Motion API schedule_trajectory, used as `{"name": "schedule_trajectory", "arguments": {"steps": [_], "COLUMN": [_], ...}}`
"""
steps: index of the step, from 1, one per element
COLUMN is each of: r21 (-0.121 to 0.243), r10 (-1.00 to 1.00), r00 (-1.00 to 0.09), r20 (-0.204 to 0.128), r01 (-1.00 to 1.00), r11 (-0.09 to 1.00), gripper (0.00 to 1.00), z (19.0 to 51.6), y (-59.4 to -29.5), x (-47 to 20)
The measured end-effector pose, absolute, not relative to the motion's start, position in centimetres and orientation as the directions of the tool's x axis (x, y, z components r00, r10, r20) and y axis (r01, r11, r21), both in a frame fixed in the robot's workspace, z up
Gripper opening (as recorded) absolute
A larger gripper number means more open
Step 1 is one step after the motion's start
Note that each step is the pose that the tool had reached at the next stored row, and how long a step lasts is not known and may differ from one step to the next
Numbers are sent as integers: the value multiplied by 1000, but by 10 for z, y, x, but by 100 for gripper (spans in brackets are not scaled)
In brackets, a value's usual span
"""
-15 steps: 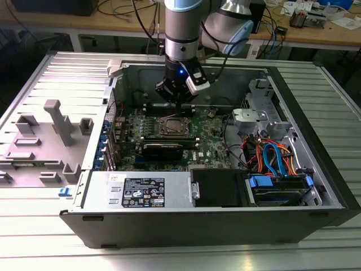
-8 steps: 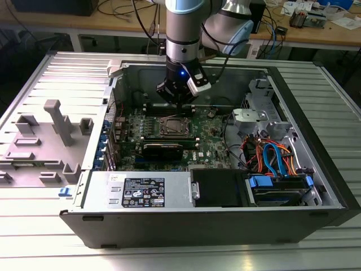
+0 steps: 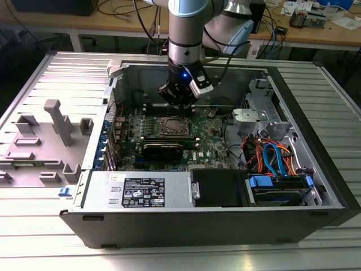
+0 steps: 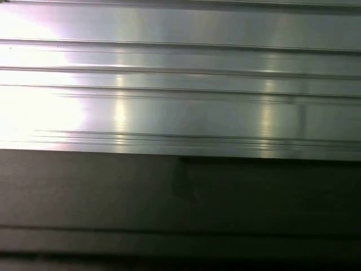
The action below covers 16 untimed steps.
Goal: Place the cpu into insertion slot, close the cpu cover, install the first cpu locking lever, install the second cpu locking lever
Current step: 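Install the first cpu locking lever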
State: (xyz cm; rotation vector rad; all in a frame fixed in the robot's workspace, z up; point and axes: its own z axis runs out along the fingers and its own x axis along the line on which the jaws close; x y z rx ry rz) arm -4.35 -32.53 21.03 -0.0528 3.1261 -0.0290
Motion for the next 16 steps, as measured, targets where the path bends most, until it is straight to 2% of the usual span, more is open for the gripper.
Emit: {"name": "schedule_trajectory", "arguments": {"steps": [16], "r21": [-19], "r10": [-44], "r00": [-999], "r20": [-14], "r01": [-44], "r11": [999], "gripper": [11], "z": [209], "y": [-325], "x": [-46]}}
